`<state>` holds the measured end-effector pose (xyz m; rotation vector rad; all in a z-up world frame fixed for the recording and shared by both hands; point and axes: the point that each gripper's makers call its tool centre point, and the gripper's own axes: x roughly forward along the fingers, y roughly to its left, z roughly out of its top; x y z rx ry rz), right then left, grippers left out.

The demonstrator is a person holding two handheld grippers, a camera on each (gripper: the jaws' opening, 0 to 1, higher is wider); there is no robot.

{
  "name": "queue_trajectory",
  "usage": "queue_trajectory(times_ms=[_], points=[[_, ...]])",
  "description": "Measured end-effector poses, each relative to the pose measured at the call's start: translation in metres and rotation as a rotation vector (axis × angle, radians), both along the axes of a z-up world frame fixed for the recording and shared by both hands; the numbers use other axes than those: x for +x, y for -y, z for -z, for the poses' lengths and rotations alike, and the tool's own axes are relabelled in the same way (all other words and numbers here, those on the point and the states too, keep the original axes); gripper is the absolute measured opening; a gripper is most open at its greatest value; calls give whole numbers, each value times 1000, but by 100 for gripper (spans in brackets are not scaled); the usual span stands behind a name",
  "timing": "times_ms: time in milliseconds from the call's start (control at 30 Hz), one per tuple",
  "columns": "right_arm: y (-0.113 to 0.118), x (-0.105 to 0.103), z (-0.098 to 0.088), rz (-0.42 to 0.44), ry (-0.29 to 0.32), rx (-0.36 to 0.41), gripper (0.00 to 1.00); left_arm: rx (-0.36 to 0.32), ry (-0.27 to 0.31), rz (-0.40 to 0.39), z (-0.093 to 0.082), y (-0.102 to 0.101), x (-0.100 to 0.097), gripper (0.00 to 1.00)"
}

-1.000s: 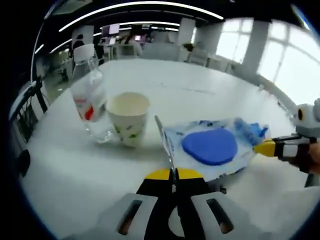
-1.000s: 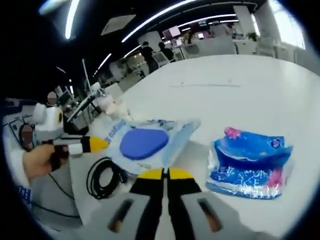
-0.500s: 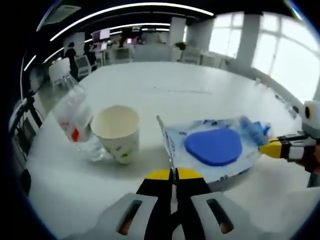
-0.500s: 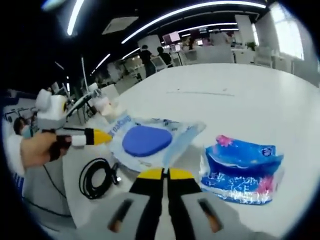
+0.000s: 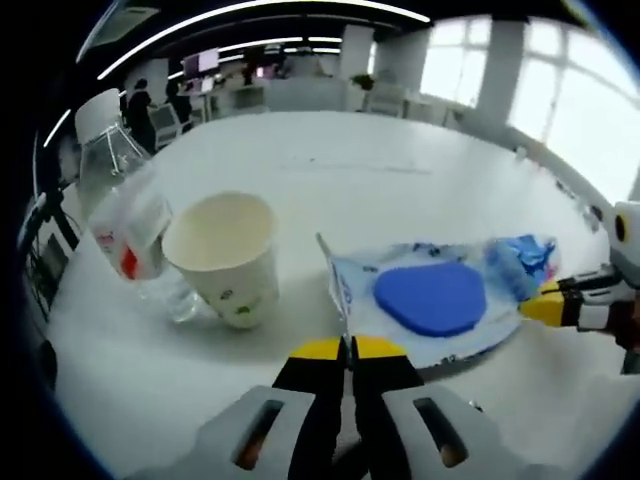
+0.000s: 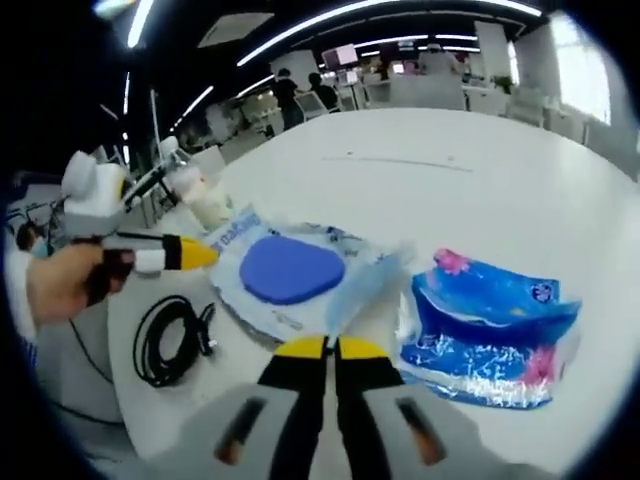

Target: Arrange the tabletop items into an orderly group along one side of the table until the central work area is clear of visible clutter.

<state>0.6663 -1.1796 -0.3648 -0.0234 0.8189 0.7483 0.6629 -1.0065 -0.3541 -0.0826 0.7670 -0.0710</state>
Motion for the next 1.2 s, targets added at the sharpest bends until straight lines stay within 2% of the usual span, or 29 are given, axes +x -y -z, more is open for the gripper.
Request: queue_trajectory(times_ms=[100,167,300,333,367,467,633,733,767,800,833,867,900,967,1033,1100,1200], points=[[-2,0,-1,-11,6,10,0,21,-21,-6,10,-4,-3,0],[-2,0,3,-40,17,-16,0,-21,-20,-54,13,-7,-4,0],[-2,2,6,-3,-9,33,0,-6,-26,-51,15,-9,-4,0],[-2,2,7,-6,-8,31,0,-21,-25,-59,15,-8,-4,0],[-3,4,6,-14,17,37,0,-49,-20,-91,14,-10,-4,0],[-4,1,6,-32,32,16,0,-122,-27,-181,15,-11,-4,0],[-3,1,6,-22,34,24,0,-81,-20,-150,14,-10,-5,0],[-3,2,6,-23,42,15,0,-109,-12,-182,15,-11,-5,0],[-3,2,6,6,16,25,0,-117,-11,-192,15,-12,-5,0],[-3,1,7,39,-14,38,0,-107,-10,-185,14,-11,-5,0],[-3,2,7,67,-44,52,0,-69,-5,-162,14,-11,-5,0],[-3,3,7,51,-28,42,1,11,-2,-113,13,-10,-4,0],[-3,3,7,48,-23,39,1,43,-2,-104,13,-10,-4,0],[-4,0,5,39,-20,33,4,22,-5,-144,14,-8,-4,0],[-3,-5,1,45,-30,44,12,-3,3,-173,14,-9,-5,0],[-9,-12,-6,66,-69,99,20,8,5,-167,15,-9,-5,0],[-18,-17,-16,0,-38,104,32,36,6,-157,14,-8,-5,0]])
